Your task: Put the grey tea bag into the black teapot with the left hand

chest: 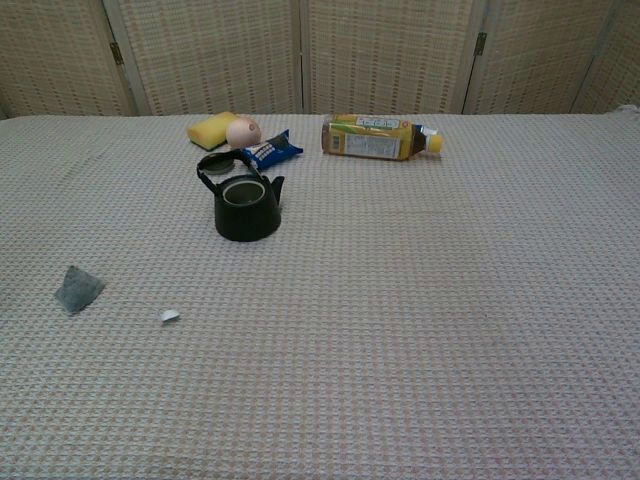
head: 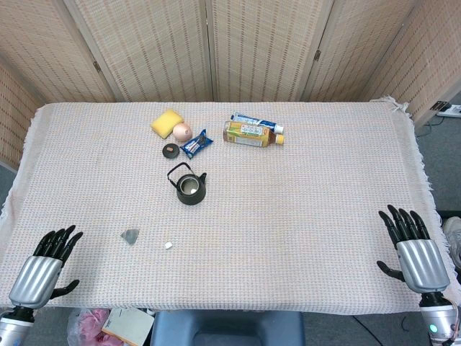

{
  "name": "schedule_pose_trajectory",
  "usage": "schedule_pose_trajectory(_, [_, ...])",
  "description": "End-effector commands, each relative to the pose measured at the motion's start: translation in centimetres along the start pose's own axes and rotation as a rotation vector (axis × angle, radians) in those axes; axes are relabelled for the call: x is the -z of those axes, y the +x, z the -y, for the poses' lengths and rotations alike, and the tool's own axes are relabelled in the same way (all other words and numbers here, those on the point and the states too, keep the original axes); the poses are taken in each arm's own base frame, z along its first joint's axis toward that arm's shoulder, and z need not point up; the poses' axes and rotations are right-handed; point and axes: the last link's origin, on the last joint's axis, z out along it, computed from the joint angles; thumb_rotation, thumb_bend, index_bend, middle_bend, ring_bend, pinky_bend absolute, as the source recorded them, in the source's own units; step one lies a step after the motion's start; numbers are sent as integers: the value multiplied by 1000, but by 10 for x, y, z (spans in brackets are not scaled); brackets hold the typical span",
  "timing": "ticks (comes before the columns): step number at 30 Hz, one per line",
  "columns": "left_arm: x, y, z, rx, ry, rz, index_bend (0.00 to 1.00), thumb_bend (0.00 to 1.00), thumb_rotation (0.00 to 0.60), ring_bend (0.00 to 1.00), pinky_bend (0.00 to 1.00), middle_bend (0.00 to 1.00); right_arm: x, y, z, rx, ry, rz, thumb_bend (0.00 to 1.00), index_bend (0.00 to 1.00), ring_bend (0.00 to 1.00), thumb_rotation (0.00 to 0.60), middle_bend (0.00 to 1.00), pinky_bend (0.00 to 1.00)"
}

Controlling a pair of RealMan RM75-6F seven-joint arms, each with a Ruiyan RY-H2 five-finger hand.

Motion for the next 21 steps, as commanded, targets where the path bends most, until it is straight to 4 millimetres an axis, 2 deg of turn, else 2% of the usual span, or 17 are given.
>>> schedule_pose_trajectory(1, [1, -1, -1, -2, -1, 3, 0, 199, 600, 0, 97, 0, 1, 0, 1, 3, 5, -1, 49, 0, 0, 600, 0, 0])
schedule_pose_trajectory(14, [8, -4, -18, -14, -59, -14, 0, 199, 600, 15, 101, 22, 14, 4, 5, -18, 42, -17, 50, 0, 0, 600, 0, 0])
schedule_pose_trajectory(16, [8, -2, -25, -27, -76, -37, 13, 199, 600, 137, 203, 214, 16, 3, 4, -18, 41, -11, 50, 0, 0, 600, 0, 0])
schedule_pose_trajectory(17, [7, 0, -33, -31, -114, -48, 48, 199, 600, 270, 365, 413, 16, 3, 4, -16, 41, -4, 50, 0, 0, 600, 0, 0])
schedule_pose_trajectory(18, [7, 1, -39, -32, -140, -51, 96, 199, 600, 387, 526, 568, 16, 2, 4, -17, 42, 2, 50, 0, 0, 600, 0, 0])
schedule_pose_trajectory(19, [6, 3, -45, -36, -164, -51, 131, 199, 600, 461, 619, 660, 16, 2, 4, -18, 46, 5, 49, 0, 0, 600, 0, 0])
schedule_pose_trajectory(20, [5, 5, -51, -39, -186, -54, 181, 199, 600, 581, 734, 795, 16, 2, 4, -18, 51, 9, 49, 0, 0, 600, 0, 0])
schedule_pose_trajectory(21, [1, 6, -63, -16, -227, -62, 207, 199, 600, 673, 801, 888, 17, 2, 5, -22, 61, 13, 49, 0, 0, 600, 0, 0])
